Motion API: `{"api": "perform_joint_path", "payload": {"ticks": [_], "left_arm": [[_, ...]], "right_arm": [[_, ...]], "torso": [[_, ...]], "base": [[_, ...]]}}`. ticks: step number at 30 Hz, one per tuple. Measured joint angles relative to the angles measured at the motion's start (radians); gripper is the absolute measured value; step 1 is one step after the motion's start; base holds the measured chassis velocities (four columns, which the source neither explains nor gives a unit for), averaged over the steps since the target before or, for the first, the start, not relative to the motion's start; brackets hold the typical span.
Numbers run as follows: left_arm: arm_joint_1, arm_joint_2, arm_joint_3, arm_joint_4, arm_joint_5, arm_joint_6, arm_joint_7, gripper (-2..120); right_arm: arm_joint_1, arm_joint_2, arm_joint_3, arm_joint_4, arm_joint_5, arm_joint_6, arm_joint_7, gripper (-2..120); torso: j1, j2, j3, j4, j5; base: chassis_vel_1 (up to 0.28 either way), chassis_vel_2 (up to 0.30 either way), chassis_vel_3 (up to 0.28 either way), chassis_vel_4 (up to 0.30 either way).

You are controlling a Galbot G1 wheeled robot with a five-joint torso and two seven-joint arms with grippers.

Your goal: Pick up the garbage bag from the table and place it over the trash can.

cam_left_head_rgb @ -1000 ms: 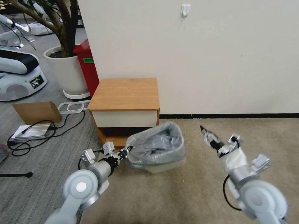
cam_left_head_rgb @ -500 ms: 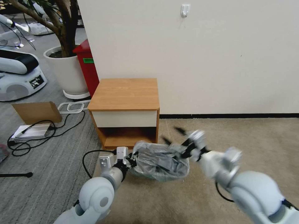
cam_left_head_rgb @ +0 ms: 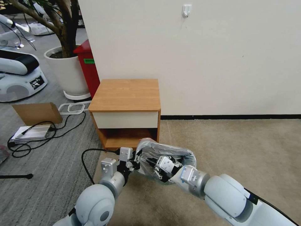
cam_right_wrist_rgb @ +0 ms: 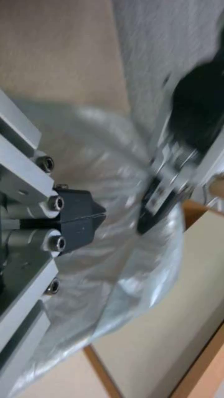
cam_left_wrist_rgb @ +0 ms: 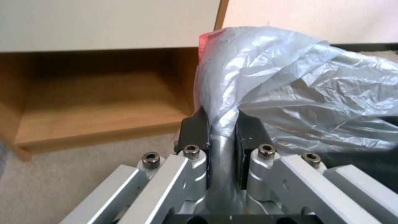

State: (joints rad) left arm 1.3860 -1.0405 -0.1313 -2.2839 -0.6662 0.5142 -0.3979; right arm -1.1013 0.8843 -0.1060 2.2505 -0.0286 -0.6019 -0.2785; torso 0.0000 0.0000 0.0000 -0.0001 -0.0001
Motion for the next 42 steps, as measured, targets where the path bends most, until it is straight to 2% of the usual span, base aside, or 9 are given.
{"api": "perform_joint_path", "payload": {"ticks": [3,9,18,42], "left_arm": [[0.017,0.002,-0.002,-0.007,0.042,-0.019,0.024,9],[0.032,0.000,0.002,-0.032,0.055,-0.024,0.037,9],[0.071,-0.011,0.015,-0.055,0.104,-0.033,0.062,9],[0.117,-0.021,0.007,-0.100,0.142,-0.048,0.078,9]], "right_arm": [[0.013,0.014,-0.010,-0.002,-0.044,-0.044,0.001,0],[0.022,0.030,-0.042,-0.014,-0.111,-0.107,-0.024,0],[0.059,0.058,-0.070,-0.081,-0.261,-0.108,-0.070,0],[0.113,0.034,-0.141,-0.158,-0.340,-0.106,-0.141,0]], "torso": [[0.000,0.000,0.000,0.0001,0.0000],[0.000,0.000,0.000,0.0001,0.0000],[0.000,0.000,0.000,0.0001,0.0001],[0.000,0.000,0.000,0.0001,0.0001]], "base": [[0.000,0.000,0.000,0.000],[0.000,0.000,0.000,0.000],[0.000,0.000,0.000,0.000],[0.000,0.000,0.000,0.000]]}}
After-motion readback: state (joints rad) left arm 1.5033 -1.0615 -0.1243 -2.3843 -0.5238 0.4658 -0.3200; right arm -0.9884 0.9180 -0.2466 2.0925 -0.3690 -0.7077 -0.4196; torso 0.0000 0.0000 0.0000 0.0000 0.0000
